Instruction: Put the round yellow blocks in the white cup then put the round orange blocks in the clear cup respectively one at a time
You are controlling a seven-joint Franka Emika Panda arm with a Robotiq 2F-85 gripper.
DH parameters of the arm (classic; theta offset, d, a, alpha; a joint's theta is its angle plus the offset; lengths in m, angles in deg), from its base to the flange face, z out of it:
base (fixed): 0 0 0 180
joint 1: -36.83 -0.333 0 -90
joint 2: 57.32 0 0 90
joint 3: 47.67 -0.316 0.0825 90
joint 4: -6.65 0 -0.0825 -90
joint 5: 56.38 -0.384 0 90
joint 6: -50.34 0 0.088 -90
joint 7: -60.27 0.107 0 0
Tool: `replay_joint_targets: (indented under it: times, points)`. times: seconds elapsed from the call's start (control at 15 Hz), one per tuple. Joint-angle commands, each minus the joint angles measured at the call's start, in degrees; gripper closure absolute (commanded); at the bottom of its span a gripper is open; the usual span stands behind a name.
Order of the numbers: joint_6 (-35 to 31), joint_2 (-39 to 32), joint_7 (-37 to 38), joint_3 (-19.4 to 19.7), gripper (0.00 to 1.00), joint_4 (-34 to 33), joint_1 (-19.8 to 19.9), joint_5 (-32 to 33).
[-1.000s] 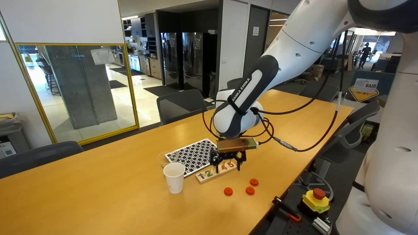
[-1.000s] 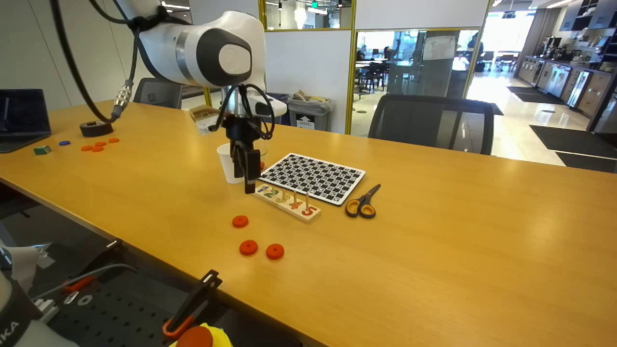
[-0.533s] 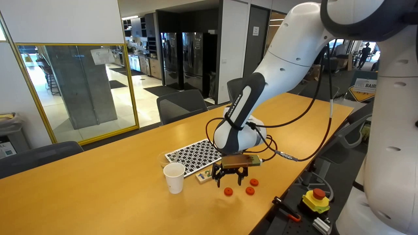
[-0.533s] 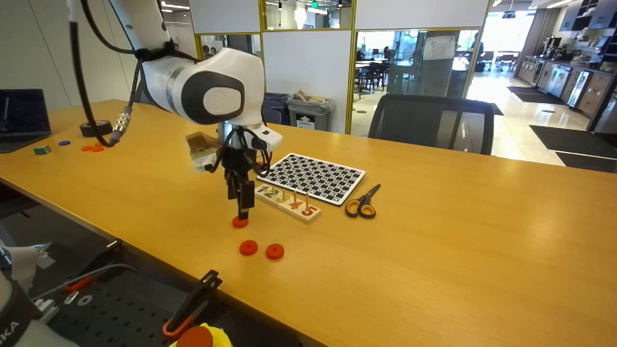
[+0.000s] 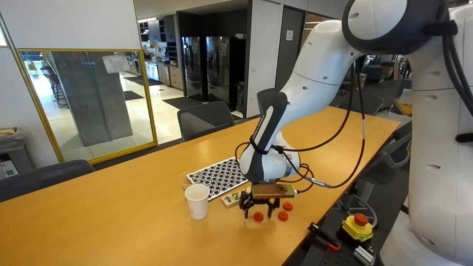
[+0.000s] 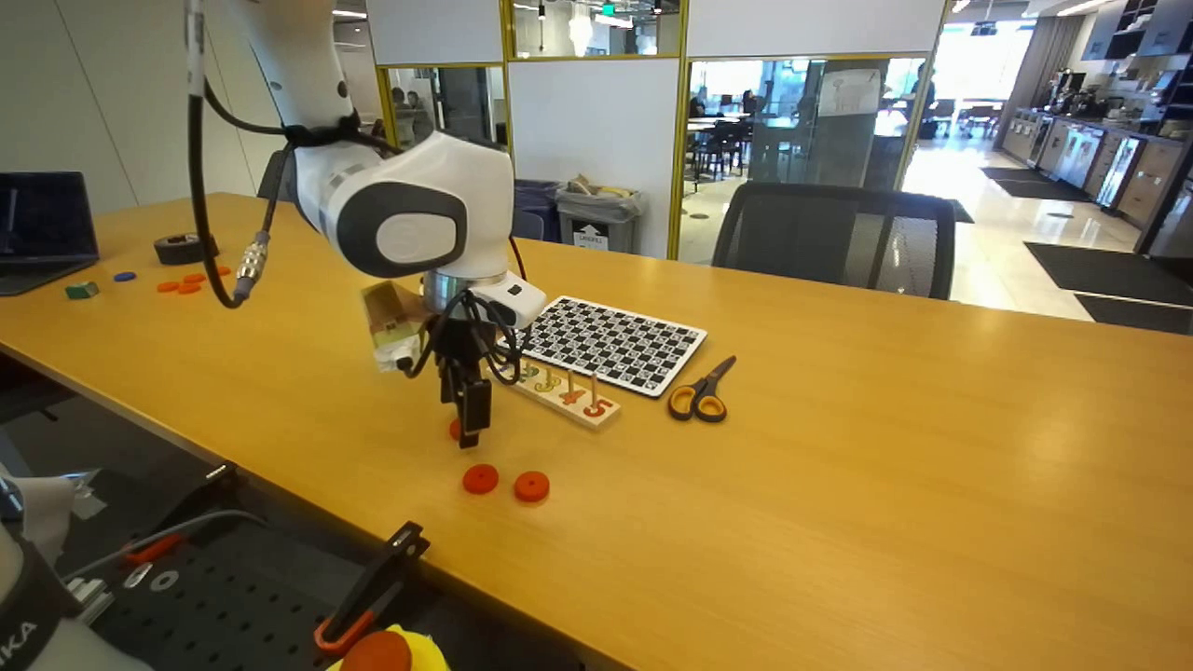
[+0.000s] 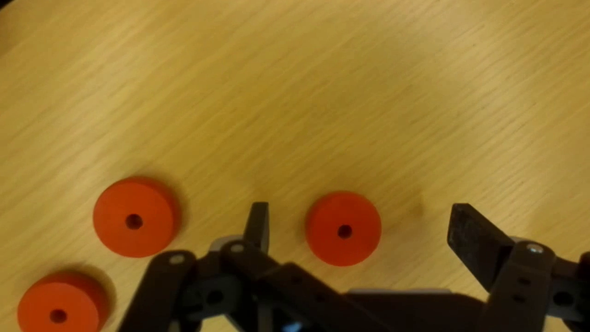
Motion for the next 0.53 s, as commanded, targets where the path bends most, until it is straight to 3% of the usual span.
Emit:
replay_joint_targets:
  times: [0.0,0.47]
  points:
    - [-3.78,-1.48,-0.38,-0.75,0.00,-0.50,0.65,-0.72]
    - [-7.68,-1.86,5.44,3.63,0.00,1.17,-4.93,5.33]
